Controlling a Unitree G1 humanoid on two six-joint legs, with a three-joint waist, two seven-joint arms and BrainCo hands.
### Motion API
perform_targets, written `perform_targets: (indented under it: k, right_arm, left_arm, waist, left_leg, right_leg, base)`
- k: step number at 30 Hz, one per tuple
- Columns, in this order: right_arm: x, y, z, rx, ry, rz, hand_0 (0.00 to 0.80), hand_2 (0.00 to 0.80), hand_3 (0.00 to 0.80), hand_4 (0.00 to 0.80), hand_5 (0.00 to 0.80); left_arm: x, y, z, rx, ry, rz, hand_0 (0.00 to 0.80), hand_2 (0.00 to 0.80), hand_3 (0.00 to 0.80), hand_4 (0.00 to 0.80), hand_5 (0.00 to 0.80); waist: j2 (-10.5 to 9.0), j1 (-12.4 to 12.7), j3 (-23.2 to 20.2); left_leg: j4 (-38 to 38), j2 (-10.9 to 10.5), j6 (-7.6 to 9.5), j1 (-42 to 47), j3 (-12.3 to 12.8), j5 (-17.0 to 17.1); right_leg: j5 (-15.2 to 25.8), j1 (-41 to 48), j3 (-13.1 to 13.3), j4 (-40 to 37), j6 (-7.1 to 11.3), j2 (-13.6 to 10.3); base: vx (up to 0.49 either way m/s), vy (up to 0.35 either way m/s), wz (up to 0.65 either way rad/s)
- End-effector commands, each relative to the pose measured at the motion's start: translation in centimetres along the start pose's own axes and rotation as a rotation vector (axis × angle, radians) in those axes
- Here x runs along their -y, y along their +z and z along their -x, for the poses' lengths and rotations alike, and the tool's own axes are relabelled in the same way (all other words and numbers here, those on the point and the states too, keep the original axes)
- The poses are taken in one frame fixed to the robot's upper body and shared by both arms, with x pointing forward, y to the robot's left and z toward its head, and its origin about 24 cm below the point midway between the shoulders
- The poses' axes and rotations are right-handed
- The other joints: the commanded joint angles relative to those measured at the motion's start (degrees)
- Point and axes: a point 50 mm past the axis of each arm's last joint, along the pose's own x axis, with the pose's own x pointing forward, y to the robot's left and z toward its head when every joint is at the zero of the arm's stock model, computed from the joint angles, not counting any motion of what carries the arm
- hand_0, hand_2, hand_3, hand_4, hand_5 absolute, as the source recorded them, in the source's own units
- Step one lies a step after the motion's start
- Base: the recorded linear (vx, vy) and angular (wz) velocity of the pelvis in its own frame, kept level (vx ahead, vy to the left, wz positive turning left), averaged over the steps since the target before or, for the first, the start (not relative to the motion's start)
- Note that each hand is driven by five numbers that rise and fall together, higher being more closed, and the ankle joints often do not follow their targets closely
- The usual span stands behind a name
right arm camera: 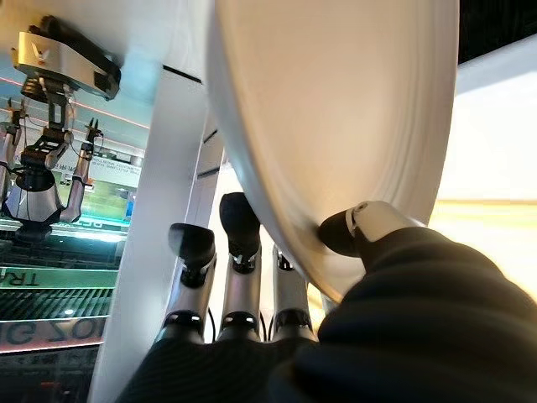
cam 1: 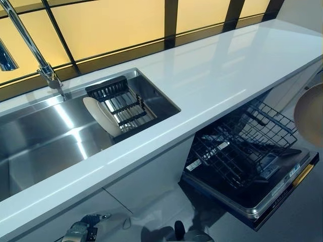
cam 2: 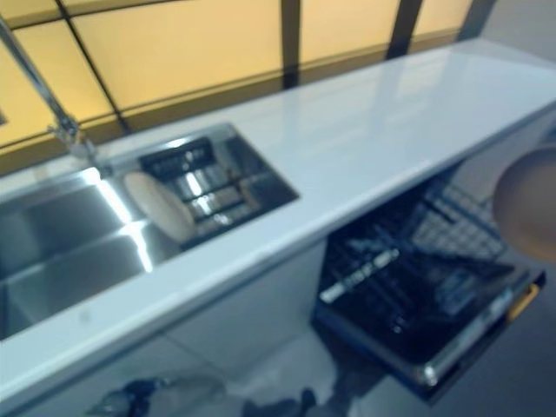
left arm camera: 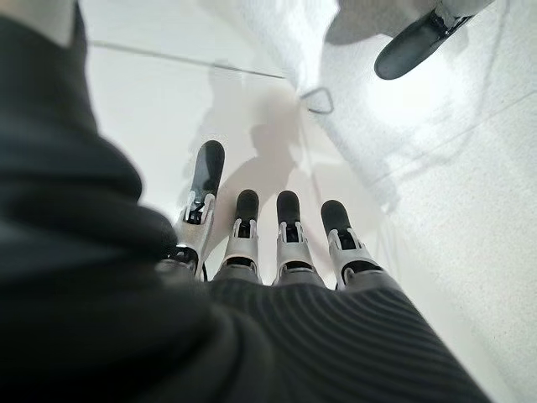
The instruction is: Take plates into dishwasher
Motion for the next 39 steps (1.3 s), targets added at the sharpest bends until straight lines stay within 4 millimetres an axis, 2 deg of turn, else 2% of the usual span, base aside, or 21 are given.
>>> perform_targets:
  k: [1, 8, 17, 30, 39]
  right_arm:
    - [1.3, 1.8, -0.6, 0.018, -0.057, 0.01, 0.8, 0.8, 0.8, 0.8, 0.8]
    - [-0.4, 2.7, -1.0, 0.013, -0.022, 0.046, 0.8, 0.8, 0.8, 0.8, 0.8]
    - [-2.4, 5.2, -1.7, 0.018, 0.001, 0.136, 0.8, 0.8, 0.8, 0.8, 0.8]
    - [-2.5, 7.0, -2.4, -0.024, -0.019, 0.312, 0.8, 0.8, 0.8, 0.8, 0.8]
    - [-1.8, 9.6, -3.2, -0.082, -0.026, 0.448, 0.8, 0.8, 0.8, 0.8, 0.8]
  left_arm:
    - [-2.6, 3.6, 0.1, 0.091, 0.073, -0.047, 0.0, 0.0, 0.0, 0.0, 0.0]
    - [-2.0, 3.7, 0.1, 0.1, 0.059, -0.061, 0.0, 0.0, 0.0, 0.0, 0.0]
    - [-1.3, 4.0, 0.1, 0.123, 0.036, -0.103, 0.0, 0.0, 0.0, 0.0, 0.0]
    - [-0.9, 4.7, 0.1, 0.15, 0.018, -0.129, 0.0, 0.0, 0.0, 0.0, 0.0]
    - [-0.6, 5.7, 0.2, 0.185, 0.003, -0.135, 0.0, 0.0, 0.0, 0.0, 0.0]
  waist:
    - [-2.49, 0.89, -1.21]
    - [-2.09, 1.36, -0.92]
    - [-1.42, 3.24, -0.71]
    - [-0.38, 5.55, 0.98]
    - [0.91, 7.81, 3.08]
  left_leg:
    - [-0.06, 2.27, -0.66, 4.79, -0.8, -2.46]
    - [-0.06, 2.22, -0.69, 4.82, -0.91, -2.51]
    - [-0.06, 2.09, -0.85, 4.62, -1.85, -2.51]
    - [-0.06, 1.74, -0.99, 3.46, -2.95, -2.27]
    - [-0.06, 1.32, -1.18, 1.49, -4.49, -1.8]
  right_leg:
    - [0.19, 0.22, 1.05, 0.14, 6.16, -2.87]
    - [0.27, 0.19, 0.71, 0.14, 6.2, -3.15]
    - [0.33, 0.22, -0.71, 0.14, 6.26, -3.75]
    - [0.43, -0.32, -2.63, 0.14, 6.46, -4.79]
    - [0.68, -1.52, -4.17, 0.14, 6.57, -5.73]
  base:
    - [0.0, 0.0, 0.0]
    - [0.0, 0.0, 0.0]
    - [0.0, 0.0, 0.0]
    - [-0.005, -0.006, 0.04]
    - [-0.038, -0.012, 0.1]
